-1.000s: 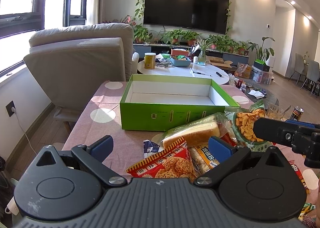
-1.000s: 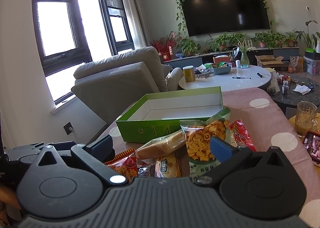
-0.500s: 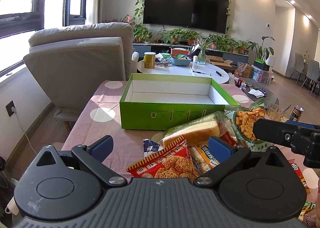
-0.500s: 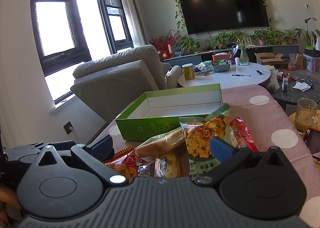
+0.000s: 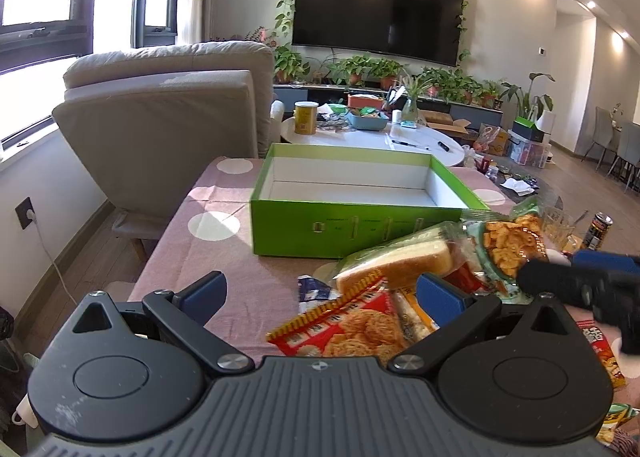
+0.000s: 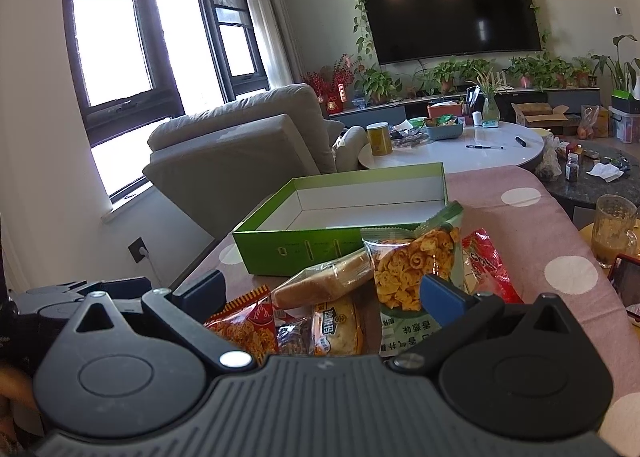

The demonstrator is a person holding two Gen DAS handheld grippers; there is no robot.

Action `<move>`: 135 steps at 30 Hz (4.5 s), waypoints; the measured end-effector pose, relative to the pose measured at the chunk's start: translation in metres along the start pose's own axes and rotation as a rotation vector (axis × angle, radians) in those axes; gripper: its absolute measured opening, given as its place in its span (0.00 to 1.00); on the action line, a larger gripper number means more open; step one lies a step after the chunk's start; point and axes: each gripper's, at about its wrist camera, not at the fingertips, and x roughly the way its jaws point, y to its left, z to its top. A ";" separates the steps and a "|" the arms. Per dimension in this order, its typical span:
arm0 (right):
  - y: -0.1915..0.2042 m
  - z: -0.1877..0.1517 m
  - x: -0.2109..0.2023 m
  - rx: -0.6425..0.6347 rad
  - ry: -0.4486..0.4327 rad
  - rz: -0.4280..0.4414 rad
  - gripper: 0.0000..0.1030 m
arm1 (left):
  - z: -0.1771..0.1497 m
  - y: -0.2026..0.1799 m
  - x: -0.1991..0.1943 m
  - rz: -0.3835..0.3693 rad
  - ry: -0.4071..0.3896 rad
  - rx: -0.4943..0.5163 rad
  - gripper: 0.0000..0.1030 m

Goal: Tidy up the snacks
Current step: 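Grasp the red cracker bag with the left gripper while the right gripper grasps the crayfish chip bag, then lower both held bags into the green box and open both grippers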

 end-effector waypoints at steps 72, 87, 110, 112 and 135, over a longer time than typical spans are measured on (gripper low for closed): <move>-0.014 -0.019 0.051 0.077 0.447 0.159 0.76 | -0.028 0.055 0.043 -0.275 0.216 -0.040 0.49; -0.009 -0.023 0.056 0.073 0.424 0.159 0.75 | -0.028 0.065 0.049 -0.308 0.207 -0.046 0.87; 0.005 0.053 0.047 -0.032 0.116 0.157 0.75 | 0.052 0.029 0.021 -0.344 -0.022 0.034 0.57; 0.000 0.065 0.058 -0.026 0.096 0.162 0.75 | 0.067 0.028 0.032 -0.328 -0.039 0.027 0.57; -0.041 0.100 0.180 0.182 0.206 0.107 0.75 | 0.095 0.045 0.175 -0.268 0.100 -0.029 0.57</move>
